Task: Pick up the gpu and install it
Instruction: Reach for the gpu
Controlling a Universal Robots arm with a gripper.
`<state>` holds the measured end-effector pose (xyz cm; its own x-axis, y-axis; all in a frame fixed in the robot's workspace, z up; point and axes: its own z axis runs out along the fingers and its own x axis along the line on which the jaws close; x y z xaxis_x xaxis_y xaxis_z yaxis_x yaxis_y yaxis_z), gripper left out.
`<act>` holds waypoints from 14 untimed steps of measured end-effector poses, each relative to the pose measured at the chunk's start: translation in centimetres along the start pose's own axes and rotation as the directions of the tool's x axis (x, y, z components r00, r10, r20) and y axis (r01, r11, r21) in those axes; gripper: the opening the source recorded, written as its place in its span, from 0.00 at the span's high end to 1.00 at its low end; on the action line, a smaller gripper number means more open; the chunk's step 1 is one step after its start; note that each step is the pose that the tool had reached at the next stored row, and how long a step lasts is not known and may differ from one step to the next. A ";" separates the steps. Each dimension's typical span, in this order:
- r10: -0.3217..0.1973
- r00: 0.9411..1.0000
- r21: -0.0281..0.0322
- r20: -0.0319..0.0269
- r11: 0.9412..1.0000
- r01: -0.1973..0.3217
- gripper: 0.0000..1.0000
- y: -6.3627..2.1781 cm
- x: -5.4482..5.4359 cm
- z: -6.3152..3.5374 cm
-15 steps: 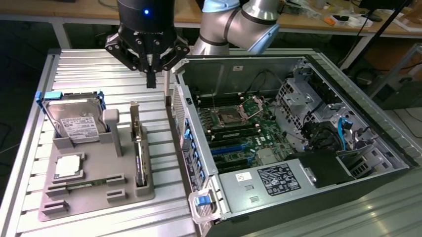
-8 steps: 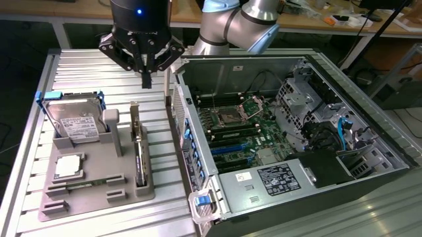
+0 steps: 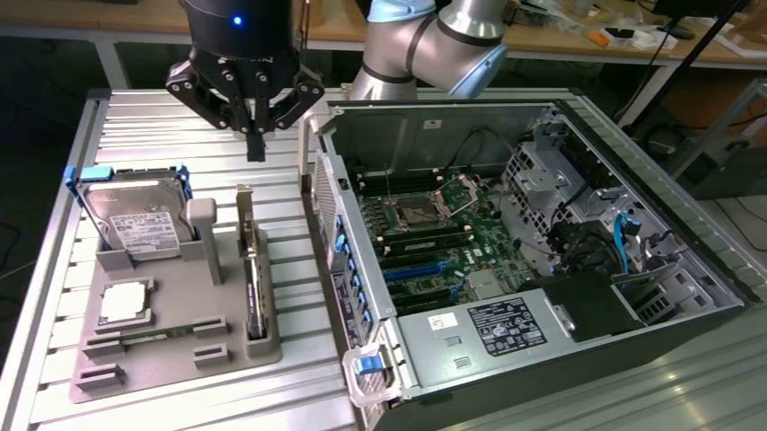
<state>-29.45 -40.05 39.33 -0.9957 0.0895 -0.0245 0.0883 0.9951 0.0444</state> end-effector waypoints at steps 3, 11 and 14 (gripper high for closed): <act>0.000 1.000 0.000 0.000 1.000 0.000 0.89 -0.03 0.3 -0.02; 0.000 1.000 0.000 0.000 1.000 0.000 0.89 -0.11 1.3 -0.04; 0.000 1.000 0.000 0.000 1.000 0.000 0.89 -0.15 1.7 -0.05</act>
<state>-31.11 -40.05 39.33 -0.9957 0.0895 -0.0245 0.0884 0.9951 0.0444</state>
